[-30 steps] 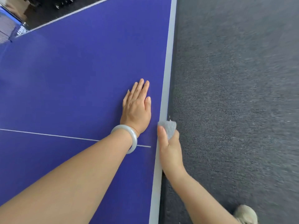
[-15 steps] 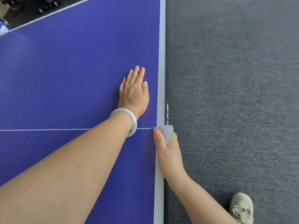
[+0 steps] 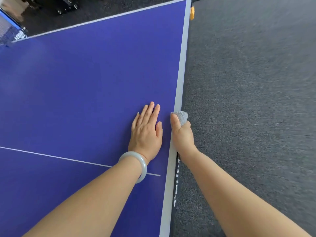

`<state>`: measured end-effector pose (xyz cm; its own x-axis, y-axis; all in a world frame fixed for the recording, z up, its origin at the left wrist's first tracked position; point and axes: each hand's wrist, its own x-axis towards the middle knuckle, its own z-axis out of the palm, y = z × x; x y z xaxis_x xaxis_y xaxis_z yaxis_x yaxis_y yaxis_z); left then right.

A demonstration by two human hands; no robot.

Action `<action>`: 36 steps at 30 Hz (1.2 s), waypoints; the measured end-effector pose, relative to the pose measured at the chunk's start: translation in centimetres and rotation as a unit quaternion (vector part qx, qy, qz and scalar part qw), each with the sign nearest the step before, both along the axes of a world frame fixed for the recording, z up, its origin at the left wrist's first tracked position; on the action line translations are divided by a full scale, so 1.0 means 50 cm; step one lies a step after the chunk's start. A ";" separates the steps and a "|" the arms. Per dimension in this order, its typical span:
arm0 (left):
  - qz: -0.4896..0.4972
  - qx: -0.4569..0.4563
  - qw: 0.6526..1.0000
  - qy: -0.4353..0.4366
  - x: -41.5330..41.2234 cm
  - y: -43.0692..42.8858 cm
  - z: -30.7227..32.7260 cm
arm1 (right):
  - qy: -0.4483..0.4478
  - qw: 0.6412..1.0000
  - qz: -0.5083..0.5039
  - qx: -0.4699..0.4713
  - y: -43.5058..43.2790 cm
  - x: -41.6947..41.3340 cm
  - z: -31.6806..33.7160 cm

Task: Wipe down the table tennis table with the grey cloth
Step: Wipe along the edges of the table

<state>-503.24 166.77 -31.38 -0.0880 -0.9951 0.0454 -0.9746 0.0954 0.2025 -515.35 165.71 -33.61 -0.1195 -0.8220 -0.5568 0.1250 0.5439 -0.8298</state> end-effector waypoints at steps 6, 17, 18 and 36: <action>0.001 0.014 1.000 0.002 0.006 0.002 0.003 | 0.031 0.998 0.052 0.015 -0.068 -0.024 0.031; 0.014 0.042 0.997 -0.057 -0.002 -0.001 0.012 | 0.056 0.989 0.130 0.036 -0.071 -0.172 0.088; 0.016 0.047 0.997 -0.063 -0.003 0.000 0.014 | 0.058 0.988 0.140 0.039 -0.076 -0.181 0.097; 0.148 0.243 0.958 -0.027 -0.201 -0.256 0.176 | 0.455 0.776 0.433 -0.055 -0.352 -0.408 0.337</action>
<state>-513.30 154.00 -22.55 0.2127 -0.8794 -0.4260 -0.9548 -0.2797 0.1006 -535.73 148.13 -16.79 0.2007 -0.8505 -0.4862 -0.9132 0.0172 -0.4071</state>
